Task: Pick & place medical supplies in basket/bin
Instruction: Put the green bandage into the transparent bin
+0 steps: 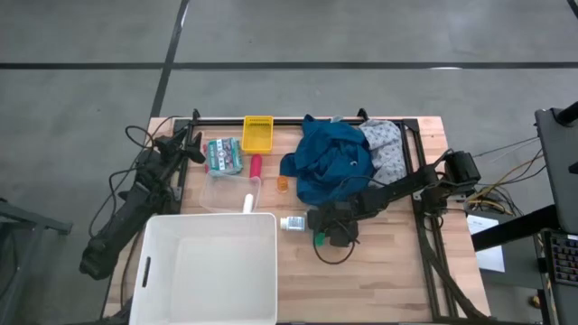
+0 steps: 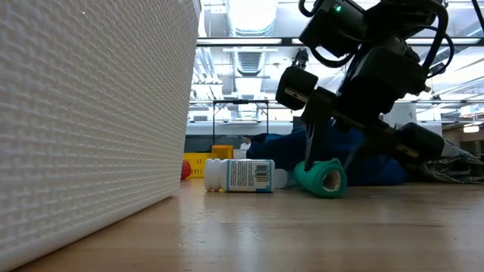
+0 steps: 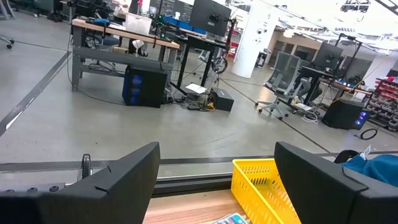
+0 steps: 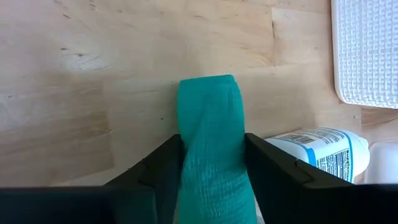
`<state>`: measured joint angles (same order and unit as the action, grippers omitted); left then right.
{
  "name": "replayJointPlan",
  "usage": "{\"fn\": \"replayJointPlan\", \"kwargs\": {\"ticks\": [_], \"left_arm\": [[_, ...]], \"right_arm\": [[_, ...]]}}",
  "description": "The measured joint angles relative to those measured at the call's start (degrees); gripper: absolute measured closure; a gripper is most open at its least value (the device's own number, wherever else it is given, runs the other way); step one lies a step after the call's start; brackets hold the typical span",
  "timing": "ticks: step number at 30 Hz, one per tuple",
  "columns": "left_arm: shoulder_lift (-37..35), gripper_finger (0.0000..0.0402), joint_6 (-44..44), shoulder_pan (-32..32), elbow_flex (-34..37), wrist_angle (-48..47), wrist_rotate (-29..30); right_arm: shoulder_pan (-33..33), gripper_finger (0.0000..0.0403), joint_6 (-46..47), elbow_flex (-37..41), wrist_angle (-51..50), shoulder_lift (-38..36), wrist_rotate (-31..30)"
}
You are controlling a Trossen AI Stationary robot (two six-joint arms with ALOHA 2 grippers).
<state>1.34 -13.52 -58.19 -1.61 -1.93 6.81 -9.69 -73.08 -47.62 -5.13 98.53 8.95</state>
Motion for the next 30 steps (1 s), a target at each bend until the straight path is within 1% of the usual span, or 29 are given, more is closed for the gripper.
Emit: {"fn": "replayJointPlan", "kwargs": {"ticks": [5, 9, 15, 21, 26, 30], "left_arm": [[0.0, 0.0080, 0.0, 0.0, 0.0, 0.0, 0.0], [0.0, 0.0080, 0.0, 0.0, 0.0, 0.0, 0.0], [0.0, 0.0080, 0.0, 0.0, 0.0, 0.0, 0.0], [0.0, 0.0080, 0.0, 0.0, 0.0, 0.0, 0.0], [0.0, 0.0080, 0.0, 0.0, 0.0, 0.0, 0.0], [0.0, 0.0080, 0.0, 0.0, 0.0, 0.0, 0.0]], "right_arm": [[0.0, 0.0280, 0.0, 0.0, 0.0, 0.0, 0.0], [0.0, 0.0295, 0.0, 0.0, 0.0, 0.0, 0.0], [0.0, 0.0291, 0.0, 0.0, 0.2, -0.5, -0.2], [0.0, 0.0287, 0.8, -0.6, 1.2, -5.2, -6.0], [0.0, 0.0292, 6.6, -1.5, 1.0, -10.8, -10.5], [0.4, 0.0292, 18.2, -2.2, 1.0, -15.5, -12.2]]}}
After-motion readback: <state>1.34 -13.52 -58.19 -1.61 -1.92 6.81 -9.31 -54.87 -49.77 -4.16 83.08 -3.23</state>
